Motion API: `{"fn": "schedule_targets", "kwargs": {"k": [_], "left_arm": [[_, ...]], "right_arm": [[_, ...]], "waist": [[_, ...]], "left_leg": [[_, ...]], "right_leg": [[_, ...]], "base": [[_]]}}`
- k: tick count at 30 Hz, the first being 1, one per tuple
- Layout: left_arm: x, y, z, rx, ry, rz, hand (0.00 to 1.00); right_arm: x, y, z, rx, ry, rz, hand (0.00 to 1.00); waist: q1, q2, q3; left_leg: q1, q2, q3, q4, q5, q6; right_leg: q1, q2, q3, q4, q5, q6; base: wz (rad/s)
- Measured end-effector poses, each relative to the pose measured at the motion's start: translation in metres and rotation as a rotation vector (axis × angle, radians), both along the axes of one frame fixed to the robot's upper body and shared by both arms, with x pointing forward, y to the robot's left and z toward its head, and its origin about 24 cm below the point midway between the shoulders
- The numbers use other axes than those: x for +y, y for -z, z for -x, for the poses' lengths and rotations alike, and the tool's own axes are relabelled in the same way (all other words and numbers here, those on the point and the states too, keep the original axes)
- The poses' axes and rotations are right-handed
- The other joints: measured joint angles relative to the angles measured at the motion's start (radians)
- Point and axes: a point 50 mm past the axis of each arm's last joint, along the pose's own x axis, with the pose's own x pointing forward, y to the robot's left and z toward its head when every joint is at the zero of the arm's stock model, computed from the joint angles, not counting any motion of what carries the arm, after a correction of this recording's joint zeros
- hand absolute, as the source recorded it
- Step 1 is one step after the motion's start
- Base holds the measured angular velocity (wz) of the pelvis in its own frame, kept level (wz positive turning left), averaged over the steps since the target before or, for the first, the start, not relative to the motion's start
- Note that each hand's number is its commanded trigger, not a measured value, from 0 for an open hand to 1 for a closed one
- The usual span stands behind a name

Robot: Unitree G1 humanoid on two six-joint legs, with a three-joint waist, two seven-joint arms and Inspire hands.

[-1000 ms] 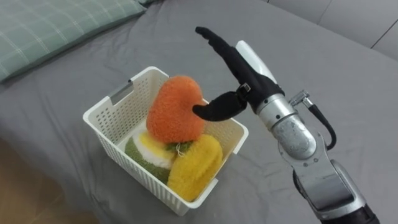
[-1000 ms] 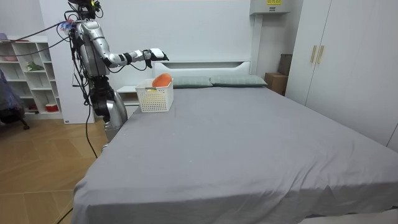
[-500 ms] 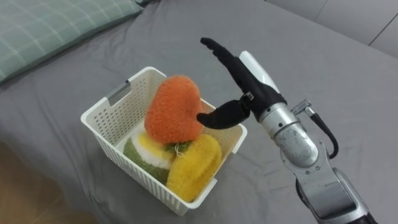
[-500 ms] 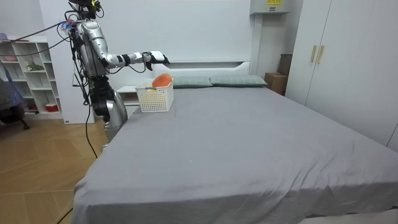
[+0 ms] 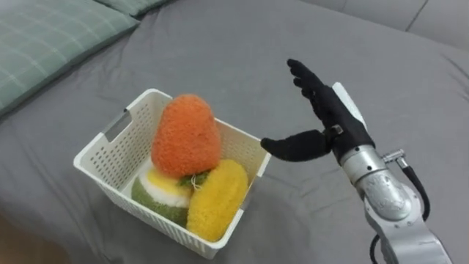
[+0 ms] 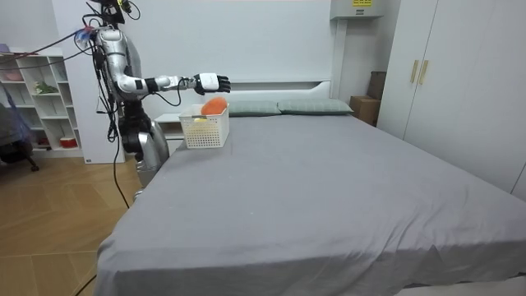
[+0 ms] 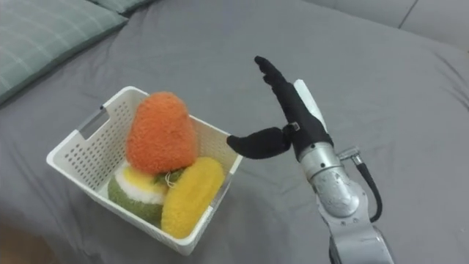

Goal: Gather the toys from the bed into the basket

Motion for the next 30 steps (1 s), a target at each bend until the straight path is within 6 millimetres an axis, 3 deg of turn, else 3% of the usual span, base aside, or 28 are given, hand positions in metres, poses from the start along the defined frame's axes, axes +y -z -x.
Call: {"fn": "schedule_targets", "kwargs": {"k": [7, 12, 20, 30], "left_arm": [[-0.005, 0.001, -0.008, -0.041, -0.022, 0.032, 0.0], [-0.008, 0.002, -0.007, -0.053, -0.044, 0.047, 0.0], [-0.008, 0.003, 0.006, -0.025, -0.068, 0.054, 0.0], [-0.01, 0.004, 0.016, 0.001, -0.068, 0.058, 0.0]], "right_arm": [[-0.022, 0.006, 0.009, 0.016, 0.135, -0.119, 0.0], [-0.043, 0.008, 0.015, 0.014, 0.259, -0.247, 0.0], [-0.073, 0.014, 0.029, 0.019, 0.466, -0.407, 0.0], [-0.099, 0.052, 0.043, 0.118, 0.752, -0.533, 0.0]], "waist": [[-0.034, 0.009, 0.0005], [-0.076, 0.011, -0.0049], [-0.117, 0.031, -0.0058], [-0.172, 0.037, -0.0071]], "left_leg": [[0.031, 0.01, 0.046, -0.022, -0.002, 0.001], [0.03, 0.01, 0.053, -0.028, -0.003, 0.003], [0.051, 0.017, 0.084, -0.043, -0.007, 0.007], [0.059, 0.025, 0.114, -0.046, -0.014, 0.003]], "right_leg": [[0.006, 0.002, 0.032, 0.0, 0.002, -0.001], [-0.011, 0.001, 0.045, 0.01, 0.002, 0.0], [-0.011, 0.006, 0.088, 0.015, 0.003, 0.001], [-0.024, 0.013, 0.111, 0.016, 0.003, 0.001]], "base": [[-0.17], [-0.09], [-0.12], [-0.1]]}}
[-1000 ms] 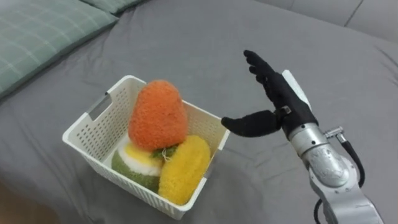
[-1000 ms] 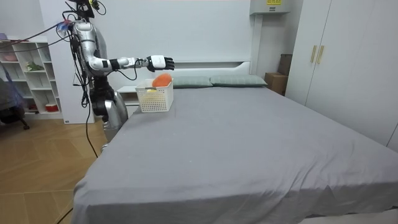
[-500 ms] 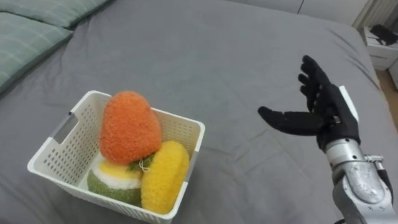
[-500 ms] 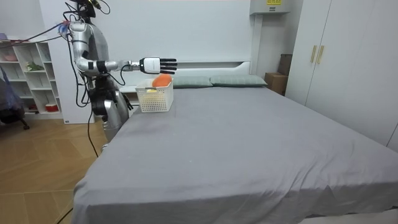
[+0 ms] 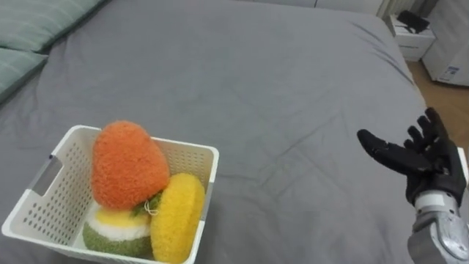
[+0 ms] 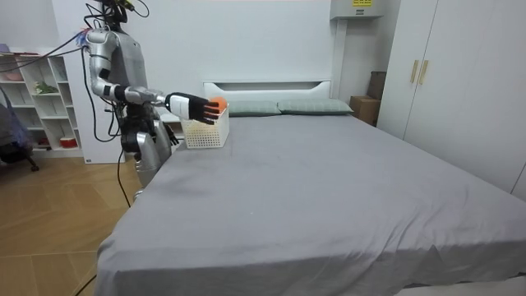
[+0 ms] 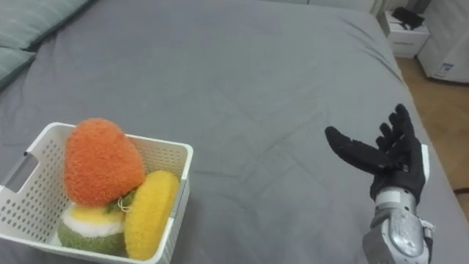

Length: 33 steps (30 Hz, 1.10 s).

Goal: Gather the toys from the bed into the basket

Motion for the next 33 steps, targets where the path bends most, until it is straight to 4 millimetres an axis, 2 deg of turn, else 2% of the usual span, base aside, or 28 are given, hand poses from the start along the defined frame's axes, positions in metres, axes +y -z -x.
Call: {"fn": "schedule_targets", "kwargs": {"k": [4, 8, 10, 14, 16, 19, 22, 27, 30, 33], "left_arm": [[-0.003, 0.0, -0.007, -0.012, 0.027, 0.003, 0.0], [-0.004, 0.0, -0.015, -0.033, 0.047, 0.006, 0.0], [-0.004, -0.001, -0.015, -0.036, 0.038, 0.007, 0.0], [-0.005, 0.0, -0.009, -0.039, -0.03, 0.027, 0.0], [-0.006, 0.001, -0.006, -0.035, -0.048, 0.031, 0.0], [-0.005, 0.001, -0.005, -0.033, -0.053, 0.03, 0.0], [-0.006, 0.002, -0.002, -0.026, -0.07, 0.035, 0.0], [-0.007, 0.002, 0.0, -0.026, -0.085, 0.04, 0.0], [-0.006, 0.002, 0.002, -0.024, -0.096, 0.04, 0.0], [-0.005, 0.002, 0.003, -0.023, -0.104, 0.04, 0.0]], "right_arm": [[-0.003, 0.017, 0.011, 0.067, 0.068, -0.027, 0.0], [-0.004, 0.031, 0.019, 0.101, 0.155, -0.144, 0.0], [-0.011, 0.035, 0.024, 0.102, 0.203, -0.174, 0.0], [-0.027, 0.061, 0.049, 0.19, 0.363, -0.198, 0.0], [-0.03, 0.083, 0.069, 0.28, 0.438, -0.233, 0.0], [-0.03, 0.107, 0.097, 0.415, 0.496, -0.244, 0.0], [-0.026, 0.137, 0.145, 0.63, 0.574, -0.266, 0.0], [-0.016, 0.159, 0.2, 0.851, 0.659, -0.311, 0.0], [-0.012, 0.164, 0.225, 0.933, 0.705, -0.346, 0.0], [-0.007, 0.167, 0.237, 0.989, 0.712, -0.362, 0.0]], "waist": [[-0.005, 0.003, -0.0014], [-0.011, 0.009, -0.0034], [-0.021, 0.012, -0.0025], [-0.048, 0.01, 0.0005], [-0.07, 0.008, 0.0015], [-0.076, 0.008, 0.0039], [-0.083, 0.003, 0.0076], [-0.087, 0.004, 0.0063], [-0.088, 0.003, 0.0056], [-0.086, 0.001, 0.0038]], "left_leg": [[-0.001, 0.003, 0.012, -0.002, -0.001, 0.0], [-0.002, 0.012, 0.039, -0.003, -0.007, -0.003], [-0.001, 0.014, 0.048, -0.005, -0.007, -0.003], [0.006, 0.017, 0.059, -0.014, -0.007, -0.004], [0.008, 0.017, 0.058, -0.015, -0.008, -0.005], [0.003, 0.017, 0.057, -0.014, -0.008, -0.005], [0.0, 0.017, 0.051, -0.012, -0.013, -0.007], [0.002, 0.017, 0.051, -0.012, -0.014, -0.009], [0.007, 0.016, 0.051, -0.012, -0.014, -0.009], [0.007, 0.016, 0.05, -0.011, -0.015, -0.011]], "right_leg": [[-0.005, 0.001, 0.004, 0.0, 0.0, 0.0], [-0.017, 0.006, 0.006, 0.001, 0.004, -0.005], [-0.019, 0.009, 0.02, 0.0, 0.004, -0.005], [-0.016, 0.011, 0.028, 0.0, 0.004, -0.006], [-0.011, 0.011, 0.028, -0.003, 0.004, -0.006], [-0.01, 0.012, 0.028, -0.003, 0.004, -0.006], [-0.012, 0.013, 0.028, -0.002, 0.003, -0.006], [-0.019, 0.013, 0.03, -0.002, 0.0, -0.008], [-0.018, 0.013, 0.031, -0.001, -0.005, -0.009], [-0.017, 0.013, 0.029, 0.001, -0.01, -0.01]], "base": [[-0.08], [-0.17], [-0.15], [-0.06], [0.0], [0.0], [-0.01], [-0.01], [0.0], [0.0]]}}
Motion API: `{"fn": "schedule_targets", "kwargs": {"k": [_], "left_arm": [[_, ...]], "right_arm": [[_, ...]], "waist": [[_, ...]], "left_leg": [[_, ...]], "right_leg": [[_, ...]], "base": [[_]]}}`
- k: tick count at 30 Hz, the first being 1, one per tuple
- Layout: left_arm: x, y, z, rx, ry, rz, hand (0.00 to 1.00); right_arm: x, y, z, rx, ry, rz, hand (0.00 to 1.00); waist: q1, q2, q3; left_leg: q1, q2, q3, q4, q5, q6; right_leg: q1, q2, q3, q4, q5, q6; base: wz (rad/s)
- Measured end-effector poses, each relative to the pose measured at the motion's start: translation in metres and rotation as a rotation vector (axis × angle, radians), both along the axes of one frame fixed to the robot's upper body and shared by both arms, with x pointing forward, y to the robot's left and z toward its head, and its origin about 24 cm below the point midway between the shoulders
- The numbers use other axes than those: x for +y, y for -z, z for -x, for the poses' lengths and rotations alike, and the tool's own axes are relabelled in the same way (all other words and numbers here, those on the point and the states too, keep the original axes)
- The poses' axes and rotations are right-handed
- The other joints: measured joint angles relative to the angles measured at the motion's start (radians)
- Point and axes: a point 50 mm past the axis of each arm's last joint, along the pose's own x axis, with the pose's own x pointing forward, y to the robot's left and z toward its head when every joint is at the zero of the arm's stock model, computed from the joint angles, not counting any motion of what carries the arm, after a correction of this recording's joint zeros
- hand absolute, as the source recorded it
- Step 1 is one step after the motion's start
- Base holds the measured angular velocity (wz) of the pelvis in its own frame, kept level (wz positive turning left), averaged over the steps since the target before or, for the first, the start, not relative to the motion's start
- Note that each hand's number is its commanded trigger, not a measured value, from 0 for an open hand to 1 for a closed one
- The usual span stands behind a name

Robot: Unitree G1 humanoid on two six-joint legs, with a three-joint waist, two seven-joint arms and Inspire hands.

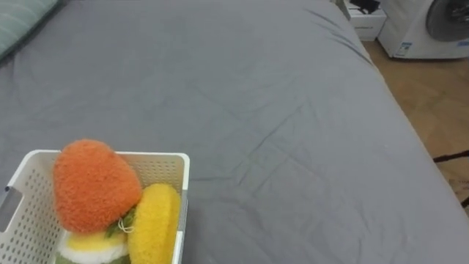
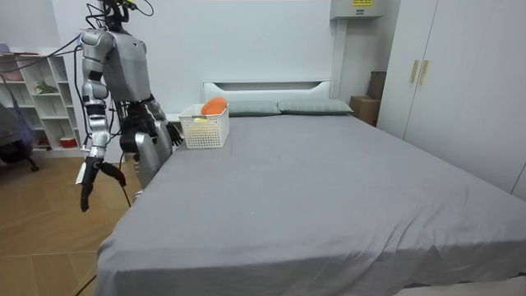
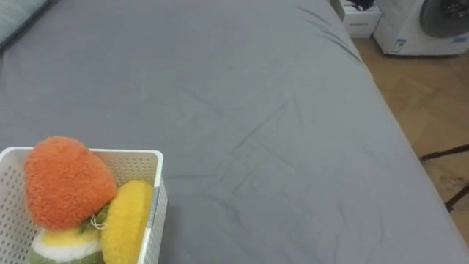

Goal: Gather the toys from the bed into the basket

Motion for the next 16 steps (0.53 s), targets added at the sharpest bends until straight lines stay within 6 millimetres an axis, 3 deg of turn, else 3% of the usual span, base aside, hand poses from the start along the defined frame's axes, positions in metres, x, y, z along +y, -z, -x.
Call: {"fn": "schedule_targets", "kwargs": {"k": [2, 3, 9, 10, 16], "left_arm": [[0.0, 0.0, 0.0, 0.001, -0.001, 0.001, 0.0], [0.0, 0.0, 0.001, 0.003, 0.0, 0.004, 0.0], [-0.001, 0.001, 0.0, 0.007, 0.002, 0.009, 0.0], [-0.001, 0.001, 0.0, 0.008, 0.002, 0.009, 0.0], [-0.001, 0.0, -0.005, 0.004, 0.039, -0.002, 0.0]], "right_arm": [[0.002, 0.001, 0.003, 0.014, -0.015, -0.021, 0.0], [0.004, 0.002, 0.002, 0.014, -0.032, -0.04, 0.0], [0.017, 0.01, -0.017, 0.045, -0.283, -0.151, 0.0], [0.02, 0.011, -0.021, 0.046, -0.339, -0.17, 0.0], [0.025, 0.013, -0.04, 0.056, -0.594, -0.205, 0.0]], "waist": [[0.002, 0.004, 0.0014], [0.004, -0.001, -0.0019], [0.011, -0.002, 0.0002], [0.016, 0.0, 0.0037], [0.055, -0.002, 0.0054]], "left_leg": [[0.0, 0.0, 0.0, 0.0, -0.001, -0.001], [0.001, 0.0, 0.001, -0.001, -0.001, -0.001], [0.009, 0.0, 0.001, -0.001, -0.001, -0.002], [0.017, 0.0, 0.001, -0.004, -0.001, -0.002], [0.018, 0.003, -0.001, -0.006, -0.004, -0.005]], "right_leg": [[0.0, 0.0, 0.0, -0.002, -0.001, -0.001], [-0.001, 0.0, 0.0, -0.004, -0.003, -0.001], [0.006, -0.001, -0.001, -0.003, -0.005, -0.002], [0.015, 0.0, -0.001, -0.005, -0.005, -0.002], [0.017, 0.003, -0.003, -0.005, -0.004, -0.002]], "base": [[0.0], [0.0], [0.0], [0.0], [0.0]]}}
